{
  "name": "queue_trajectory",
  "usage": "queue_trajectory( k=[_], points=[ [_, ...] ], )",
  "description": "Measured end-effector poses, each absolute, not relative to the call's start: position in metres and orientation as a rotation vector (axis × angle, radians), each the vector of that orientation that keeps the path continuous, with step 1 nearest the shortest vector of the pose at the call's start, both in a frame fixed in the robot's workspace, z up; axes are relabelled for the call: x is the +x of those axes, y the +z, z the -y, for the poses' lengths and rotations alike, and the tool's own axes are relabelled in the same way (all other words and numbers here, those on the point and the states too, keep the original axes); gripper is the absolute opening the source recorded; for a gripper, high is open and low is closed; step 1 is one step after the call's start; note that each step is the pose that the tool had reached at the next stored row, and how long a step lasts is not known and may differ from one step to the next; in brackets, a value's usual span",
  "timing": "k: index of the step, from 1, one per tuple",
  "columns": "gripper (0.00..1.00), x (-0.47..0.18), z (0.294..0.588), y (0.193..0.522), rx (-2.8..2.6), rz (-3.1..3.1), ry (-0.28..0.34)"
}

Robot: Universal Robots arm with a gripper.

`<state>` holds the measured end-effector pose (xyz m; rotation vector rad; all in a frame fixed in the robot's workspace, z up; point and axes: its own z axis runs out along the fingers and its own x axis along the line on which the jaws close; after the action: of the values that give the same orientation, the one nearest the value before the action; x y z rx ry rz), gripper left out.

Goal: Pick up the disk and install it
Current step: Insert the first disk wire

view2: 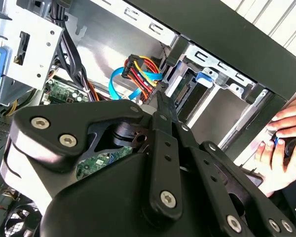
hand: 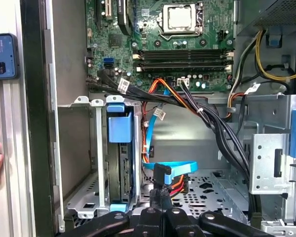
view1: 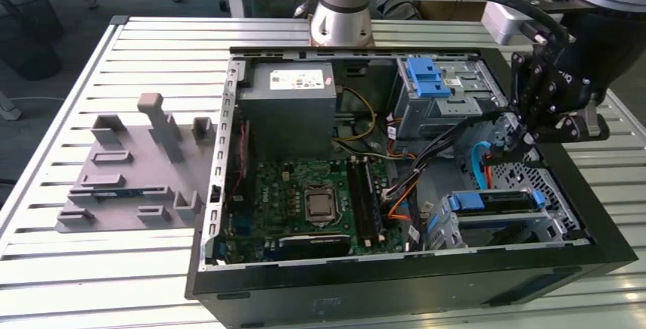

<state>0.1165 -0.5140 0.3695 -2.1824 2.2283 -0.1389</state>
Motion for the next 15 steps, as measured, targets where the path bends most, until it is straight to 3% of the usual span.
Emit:
queue_trajectory(
  k=[15],
  points=[
    [0.11,0.1225,0.5134,0.3766,-2.194,-2.24,-0.121]
  ],
)
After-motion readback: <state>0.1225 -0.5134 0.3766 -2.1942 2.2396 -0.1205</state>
